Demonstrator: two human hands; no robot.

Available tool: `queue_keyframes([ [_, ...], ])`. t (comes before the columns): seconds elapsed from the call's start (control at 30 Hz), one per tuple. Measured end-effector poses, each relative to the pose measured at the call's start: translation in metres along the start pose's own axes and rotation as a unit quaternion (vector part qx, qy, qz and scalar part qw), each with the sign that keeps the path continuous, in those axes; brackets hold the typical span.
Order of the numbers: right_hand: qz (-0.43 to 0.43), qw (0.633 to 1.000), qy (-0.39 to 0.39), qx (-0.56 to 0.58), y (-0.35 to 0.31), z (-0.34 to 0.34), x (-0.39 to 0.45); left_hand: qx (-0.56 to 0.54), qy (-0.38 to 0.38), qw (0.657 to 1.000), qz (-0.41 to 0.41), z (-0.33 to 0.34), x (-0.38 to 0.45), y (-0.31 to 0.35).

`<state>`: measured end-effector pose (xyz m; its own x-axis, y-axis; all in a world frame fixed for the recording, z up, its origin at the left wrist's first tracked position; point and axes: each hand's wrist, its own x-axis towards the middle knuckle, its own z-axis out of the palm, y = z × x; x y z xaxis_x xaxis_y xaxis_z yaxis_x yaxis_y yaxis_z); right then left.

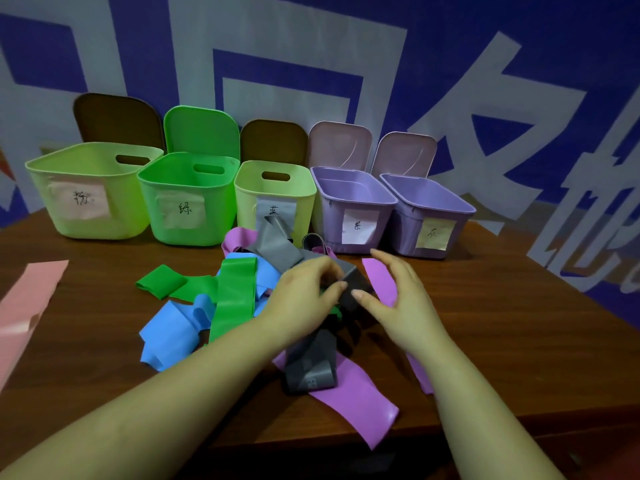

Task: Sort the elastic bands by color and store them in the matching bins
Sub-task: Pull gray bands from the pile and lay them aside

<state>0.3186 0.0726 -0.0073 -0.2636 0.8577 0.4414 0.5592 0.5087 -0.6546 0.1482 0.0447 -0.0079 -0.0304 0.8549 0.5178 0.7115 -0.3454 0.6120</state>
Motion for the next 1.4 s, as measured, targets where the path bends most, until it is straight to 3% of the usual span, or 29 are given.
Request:
queue_keyframes([
  [0.13,-0.019,0.999,-0.030,0.041,-0.033,0.002,0.021,-0.029,0.030,0.999,0.020,-0.034,0.009,0.010],
  [0.27,0.019,0.982,-0.051,0.182,-0.076,-0.001,0.047,-0.097,0.070,0.993,-0.016,-0.065,0.036,0.010],
  [0.4,0.033,0.963,-0.057,0.261,-0.105,0.002,0.075,-0.143,0.105,0.984,0.002,-0.094,0.060,0.010],
  [0.53,0.014,0.961,-0.097,0.260,-0.127,0.010,0.095,-0.163,0.121,0.979,0.028,-0.119,0.081,0.018],
  [0.7,0.024,0.949,-0.058,0.308,-0.144,0.012,0.110,-0.216,0.111,0.970,0.014,-0.144,0.098,0.037],
  [0.83,0.004,0.944,-0.077,0.322,-0.156,0.004,0.106,-0.293,0.109,0.950,-0.005,-0.154,0.103,0.043],
  [1.0,-0.019,0.961,-0.100,0.256,-0.163,0.001,0.104,-0.405,0.129,0.903,-0.064,-0.169,0.109,0.053],
  [1.13,-0.033,0.952,-0.059,0.299,-0.170,-0.001,0.103,-0.558,0.189,0.796,-0.141,-0.179,0.114,0.055],
  [1.17,-0.035,0.947,-0.068,0.311,-0.172,-0.002,0.102,-0.571,0.197,0.783,-0.151,-0.180,0.115,0.053],
  [1.33,0.019,0.907,-0.188,0.377,-0.169,0.010,0.085,-0.535,0.198,0.805,-0.164,-0.179,0.109,0.042],
  [1.4,0.048,0.894,-0.225,0.385,-0.159,0.022,0.072,-0.491,0.208,0.829,-0.167,-0.175,0.105,0.044],
])
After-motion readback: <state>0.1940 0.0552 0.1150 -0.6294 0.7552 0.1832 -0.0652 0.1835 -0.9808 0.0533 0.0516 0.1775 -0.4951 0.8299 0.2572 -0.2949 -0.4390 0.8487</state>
